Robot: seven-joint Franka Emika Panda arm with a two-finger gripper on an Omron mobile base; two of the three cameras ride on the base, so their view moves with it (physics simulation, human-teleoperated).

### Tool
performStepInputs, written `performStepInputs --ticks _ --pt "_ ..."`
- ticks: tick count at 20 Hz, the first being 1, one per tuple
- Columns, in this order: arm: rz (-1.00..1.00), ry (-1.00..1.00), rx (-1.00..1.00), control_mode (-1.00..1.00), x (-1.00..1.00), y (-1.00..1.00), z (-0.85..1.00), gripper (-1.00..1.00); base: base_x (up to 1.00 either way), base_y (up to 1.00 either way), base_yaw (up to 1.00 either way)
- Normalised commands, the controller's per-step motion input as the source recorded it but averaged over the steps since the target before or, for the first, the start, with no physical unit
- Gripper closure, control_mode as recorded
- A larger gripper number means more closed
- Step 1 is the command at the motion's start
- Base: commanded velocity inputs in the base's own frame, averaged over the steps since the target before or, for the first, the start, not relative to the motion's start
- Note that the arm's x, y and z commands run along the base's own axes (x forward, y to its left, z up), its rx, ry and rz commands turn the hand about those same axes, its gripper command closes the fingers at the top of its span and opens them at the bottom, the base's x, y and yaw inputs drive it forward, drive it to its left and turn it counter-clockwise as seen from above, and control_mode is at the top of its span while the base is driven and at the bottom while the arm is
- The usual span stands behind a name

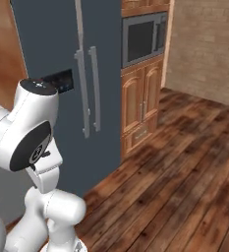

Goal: Pick the bowl and colander and place them in the sink. Then turn on the water.

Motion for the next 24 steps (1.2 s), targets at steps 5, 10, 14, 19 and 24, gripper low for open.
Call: performStepInputs --ticks 5,10,14,19,24 --pt "0.00 0.00 0.00 1.00 0.00 0.00 0.00 -1.00 0.35 -0.07 -0.31" --pt "0.00 0.00 0.00 1.00 0.00 0.00 0.00 -1.00 0.46 0.00 -0.30" --pt "0.00 0.00 0.00 1.00 0.00 0.00 0.00 -1.00 0.55 0.00 -0.31" --pt "0.00 0.00 0.00 1.00 0.00 0.00 0.00 -1.00 0.61 0.00 -0.23" --pt "0.00 0.00 0.00 1.00 0.00 0.00 0.00 -1.00 0.69 0.00 -0.14"
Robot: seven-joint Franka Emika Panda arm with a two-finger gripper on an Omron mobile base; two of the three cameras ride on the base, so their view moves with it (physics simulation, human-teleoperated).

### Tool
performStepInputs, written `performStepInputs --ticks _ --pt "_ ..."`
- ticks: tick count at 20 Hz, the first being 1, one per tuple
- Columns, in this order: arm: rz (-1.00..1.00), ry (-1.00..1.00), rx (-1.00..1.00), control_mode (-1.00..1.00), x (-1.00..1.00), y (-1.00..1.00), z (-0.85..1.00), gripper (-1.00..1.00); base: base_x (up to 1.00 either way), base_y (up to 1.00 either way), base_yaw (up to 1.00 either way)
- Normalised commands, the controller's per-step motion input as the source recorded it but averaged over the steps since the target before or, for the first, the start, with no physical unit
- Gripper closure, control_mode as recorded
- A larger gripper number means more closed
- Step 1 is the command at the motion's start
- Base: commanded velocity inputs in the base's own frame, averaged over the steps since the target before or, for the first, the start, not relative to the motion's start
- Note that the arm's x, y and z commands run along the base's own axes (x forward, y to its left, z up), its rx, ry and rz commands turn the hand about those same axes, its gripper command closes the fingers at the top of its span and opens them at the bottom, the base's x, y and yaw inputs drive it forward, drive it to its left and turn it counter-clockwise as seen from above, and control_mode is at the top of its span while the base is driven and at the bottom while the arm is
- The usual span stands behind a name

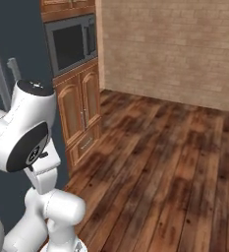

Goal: Pick the bowl and colander and place them in the sink. Then turn on the water.

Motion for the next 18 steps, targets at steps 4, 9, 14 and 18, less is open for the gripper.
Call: performStepInputs --ticks 4,9,14,18 --pt "0.00 0.00 0.00 1.00 0.00 0.00 0.00 -1.00 0.86 0.01 -0.16" --pt "0.00 0.00 0.00 1.00 0.00 0.00 0.00 -1.00 0.77 0.01 -0.26" --pt "0.00 0.00 0.00 1.00 0.00 0.00 0.00 -1.00 0.58 0.00 -0.38" --pt "0.00 0.00 0.00 1.00 0.00 0.00 0.00 -1.00 0.45 0.00 -0.40"
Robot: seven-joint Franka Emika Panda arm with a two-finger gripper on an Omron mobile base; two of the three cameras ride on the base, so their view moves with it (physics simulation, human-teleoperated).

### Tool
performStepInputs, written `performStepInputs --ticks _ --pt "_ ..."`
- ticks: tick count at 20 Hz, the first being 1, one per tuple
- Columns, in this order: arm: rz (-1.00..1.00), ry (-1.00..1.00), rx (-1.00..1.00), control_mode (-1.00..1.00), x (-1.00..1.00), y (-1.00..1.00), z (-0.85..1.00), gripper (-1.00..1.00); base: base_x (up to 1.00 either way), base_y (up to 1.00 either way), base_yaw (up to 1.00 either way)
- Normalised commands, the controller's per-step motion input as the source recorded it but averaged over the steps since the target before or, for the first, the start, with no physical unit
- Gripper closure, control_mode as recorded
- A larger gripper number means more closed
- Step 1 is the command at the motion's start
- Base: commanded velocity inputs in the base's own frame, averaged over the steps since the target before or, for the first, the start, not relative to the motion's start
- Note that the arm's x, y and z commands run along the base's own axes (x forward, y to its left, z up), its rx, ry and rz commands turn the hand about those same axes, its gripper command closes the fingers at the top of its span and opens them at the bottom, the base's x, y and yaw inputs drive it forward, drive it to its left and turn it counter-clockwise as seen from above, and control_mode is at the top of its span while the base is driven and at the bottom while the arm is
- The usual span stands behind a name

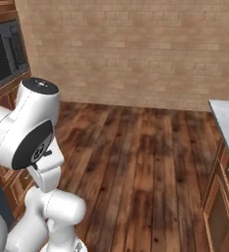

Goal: Pick the bowl and colander and place them in the sink. Then turn on the water.

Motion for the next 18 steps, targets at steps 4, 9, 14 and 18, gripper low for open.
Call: performStepInputs --ticks 4,9,14,18 --pt "0.00 0.00 0.00 1.00 0.00 0.00 0.00 -1.00 0.23 0.00 -0.41" --pt "0.00 0.00 0.00 1.00 0.00 0.00 0.00 -1.00 0.31 0.00 -0.42" --pt "0.00 0.00 0.00 1.00 0.00 0.00 0.00 -1.00 0.32 0.01 -0.44" --pt "0.00 0.00 0.00 1.00 0.00 0.00 0.00 -1.00 0.42 0.14 -0.43"
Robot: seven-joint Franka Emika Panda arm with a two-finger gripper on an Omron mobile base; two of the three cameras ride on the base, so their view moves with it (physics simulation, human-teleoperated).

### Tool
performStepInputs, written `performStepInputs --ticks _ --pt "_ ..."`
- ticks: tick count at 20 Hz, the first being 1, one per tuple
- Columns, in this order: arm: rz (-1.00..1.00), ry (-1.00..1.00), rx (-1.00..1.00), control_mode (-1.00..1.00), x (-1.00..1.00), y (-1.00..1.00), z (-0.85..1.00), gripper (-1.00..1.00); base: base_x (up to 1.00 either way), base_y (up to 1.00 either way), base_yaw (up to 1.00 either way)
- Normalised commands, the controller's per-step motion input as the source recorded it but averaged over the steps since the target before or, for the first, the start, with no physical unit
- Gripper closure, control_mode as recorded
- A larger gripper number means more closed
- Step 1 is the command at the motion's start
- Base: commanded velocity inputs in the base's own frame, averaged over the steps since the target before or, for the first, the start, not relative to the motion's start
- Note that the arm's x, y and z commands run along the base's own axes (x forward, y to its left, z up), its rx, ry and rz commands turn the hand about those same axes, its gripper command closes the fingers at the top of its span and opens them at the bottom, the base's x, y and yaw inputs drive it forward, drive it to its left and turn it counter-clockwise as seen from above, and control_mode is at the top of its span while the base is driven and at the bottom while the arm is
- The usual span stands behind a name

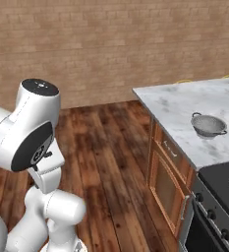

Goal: Pick the bowl and colander and place them in the sink. Then turn on the water.

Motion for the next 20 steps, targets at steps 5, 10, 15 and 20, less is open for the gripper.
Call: performStepInputs --ticks 5,10,15,20 --pt "0.00 0.00 0.00 1.00 0.00 0.00 0.00 -1.00 0.57 0.42 -0.33" --pt "0.00 0.00 0.00 1.00 0.00 0.00 0.00 -1.00 0.63 0.44 -0.35" --pt "0.00 0.00 0.00 1.00 0.00 0.00 0.00 -1.00 0.60 0.52 -0.37" --pt "0.00 0.00 0.00 1.00 0.00 0.00 0.00 -1.00 0.47 0.23 -0.44"
